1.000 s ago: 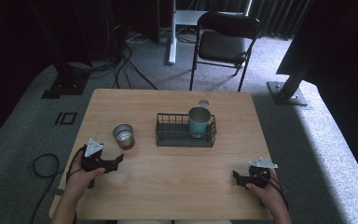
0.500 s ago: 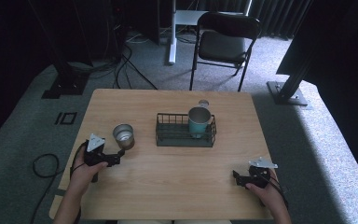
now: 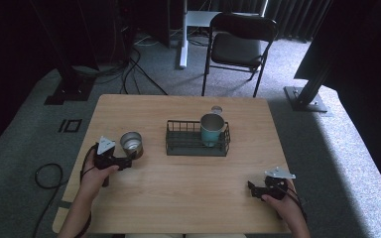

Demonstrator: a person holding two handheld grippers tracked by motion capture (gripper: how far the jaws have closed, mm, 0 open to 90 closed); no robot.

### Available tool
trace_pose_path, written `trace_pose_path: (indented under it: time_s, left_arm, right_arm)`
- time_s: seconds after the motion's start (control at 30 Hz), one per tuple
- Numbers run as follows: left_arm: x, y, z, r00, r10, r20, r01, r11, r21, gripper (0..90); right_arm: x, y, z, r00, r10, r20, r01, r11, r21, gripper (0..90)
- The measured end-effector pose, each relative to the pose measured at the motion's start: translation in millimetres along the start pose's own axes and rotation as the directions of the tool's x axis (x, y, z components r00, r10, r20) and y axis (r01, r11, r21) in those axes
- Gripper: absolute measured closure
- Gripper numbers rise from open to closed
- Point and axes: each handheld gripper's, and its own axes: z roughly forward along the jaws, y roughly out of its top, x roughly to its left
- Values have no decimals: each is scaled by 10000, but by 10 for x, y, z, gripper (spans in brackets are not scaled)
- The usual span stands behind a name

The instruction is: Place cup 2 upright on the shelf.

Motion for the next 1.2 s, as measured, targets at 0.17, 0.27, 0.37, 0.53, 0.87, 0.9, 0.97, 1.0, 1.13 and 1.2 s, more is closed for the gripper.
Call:
trace_pose_path:
  time_s: [0.17, 0.27, 0.37, 0.53, 0.87, 0.9, 0.97, 1.0, 1.13, 1.2]
  left_arm:
    - [29, 38, 52, 10000, 26, -10, -26, 10000, 0, 19]
    - [26, 59, 87, 10000, 96, -27, -96, 9999, 36, 18]
    - [11, 70, 127, 9998, 215, -24, -215, 9997, 88, 18]
    - [-1, 85, 206, 9992, 401, -55, -400, 9991, 143, 18]
    - [-16, 162, 327, 9979, 627, -129, -626, 9980, 57, 18]
    - [-17, 162, 338, 9979, 638, -117, -637, 9979, 91, 18]
    - [-12, 165, 357, 9983, 573, -100, -573, 9983, 58, 19]
    - [-13, 166, 365, 9980, 627, -108, -626, 9980, 98, 19]
    - [-21, 168, 397, 9981, 617, -91, -617, 9980, 102, 19]
    - [-27, 173, 408, 9978, 659, -85, -658, 9978, 130, 19]
  right_arm:
    - [0, 0, 0, 10000, -2, -1, 2, 10000, 0, 110]
    - [0, 0, 0, 10000, 0, -3, 0, 10000, -5, 110]
    - [1, 0, 0, 10000, 17, -4, -17, 10000, -1, 110]
    - [1, 0, 0, 10000, 15, -4, -15, 10000, -1, 110]
    - [1, 0, 0, 10000, 16, -4, -16, 10000, -2, 110]
    - [1, 0, 0, 10000, 11, -6, -11, 10000, -2, 110]
    - [1, 0, 0, 10000, 16, -5, -16, 10000, -5, 109]
    - [2, 0, 0, 10000, 15, -4, -15, 10000, -2, 110]
    - [1, 0, 0, 10000, 14, -6, -14, 10000, -2, 110]
    - [2, 0, 0, 10000, 17, -4, -17, 10000, -6, 110]
